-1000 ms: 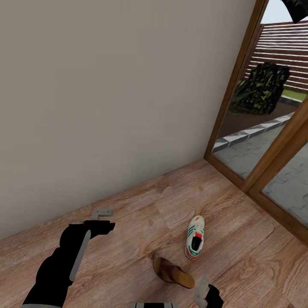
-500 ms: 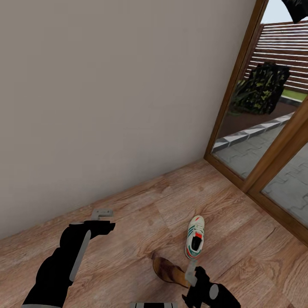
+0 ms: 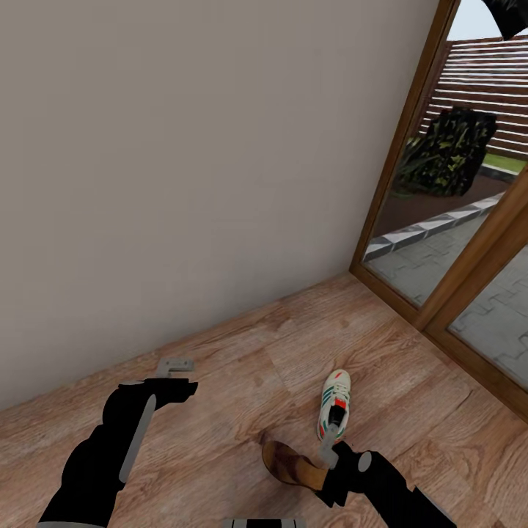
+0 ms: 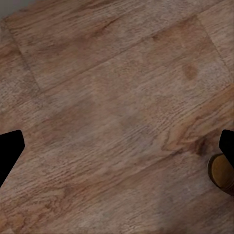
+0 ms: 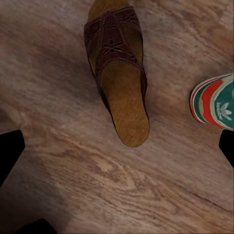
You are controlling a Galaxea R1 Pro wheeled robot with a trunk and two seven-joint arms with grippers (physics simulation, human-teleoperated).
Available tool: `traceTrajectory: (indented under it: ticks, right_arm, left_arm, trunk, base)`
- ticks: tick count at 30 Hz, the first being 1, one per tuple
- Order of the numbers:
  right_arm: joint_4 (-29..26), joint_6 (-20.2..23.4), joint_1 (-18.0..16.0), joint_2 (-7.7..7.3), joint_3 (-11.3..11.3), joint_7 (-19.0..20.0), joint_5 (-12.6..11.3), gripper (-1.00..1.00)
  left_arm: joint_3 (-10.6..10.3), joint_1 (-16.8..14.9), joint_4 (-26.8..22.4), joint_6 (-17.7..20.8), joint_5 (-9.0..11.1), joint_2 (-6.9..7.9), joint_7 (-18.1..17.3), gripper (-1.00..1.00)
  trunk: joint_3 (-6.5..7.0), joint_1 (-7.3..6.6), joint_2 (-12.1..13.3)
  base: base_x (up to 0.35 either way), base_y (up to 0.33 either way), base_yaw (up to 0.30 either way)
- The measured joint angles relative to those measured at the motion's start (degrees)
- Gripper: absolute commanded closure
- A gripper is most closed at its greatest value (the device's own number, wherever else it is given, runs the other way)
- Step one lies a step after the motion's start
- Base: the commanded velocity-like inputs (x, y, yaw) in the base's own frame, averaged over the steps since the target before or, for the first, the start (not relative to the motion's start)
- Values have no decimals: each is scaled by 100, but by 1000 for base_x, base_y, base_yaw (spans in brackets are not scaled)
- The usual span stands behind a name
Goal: Pick up the two gym shoes and the two sandals from the corridor floor and place them onto the hallstand (shoe rack) in the corridor, making sure they are on the rack and not on the floor. Arrange them so the two gym shoes are next to each other and the two sandals are next to each other.
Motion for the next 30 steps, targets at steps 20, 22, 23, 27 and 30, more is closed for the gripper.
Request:
traceTrajectory:
  ticks: [20,22,23,27,30]
  right_arm:
    - [20,-435,-11,17,8,234,35,-100]
    - [20,-435,-10,14,8,234,34,-100]
    - [20,-436,-12,12,8,234,32,-100]
    - [20,-436,-10,10,3,234,33,-100]
    - [20,-436,-10,9,0,234,30,-100]
  left_arm:
    - [-3,0,0,0,0,0,0,-100]
    - [-3,0,0,0,0,0,0,-100]
    - [-3,0,0,0,0,0,0,-100]
    - [-2,0,0,0,0,0,0,-100]
    - [-2,0,0,0,0,0,0,-100]
  trunk:
    - [-215,263,-480]
    - [-251,307,-560]
    - [-269,329,-600]
    - [-341,417,-760]
    - [-394,483,-881]
  base:
    - [0,0,0]
    - [0,0,0]
    - [0,0,0]
    - [0,0,0]
    - [0,0,0]
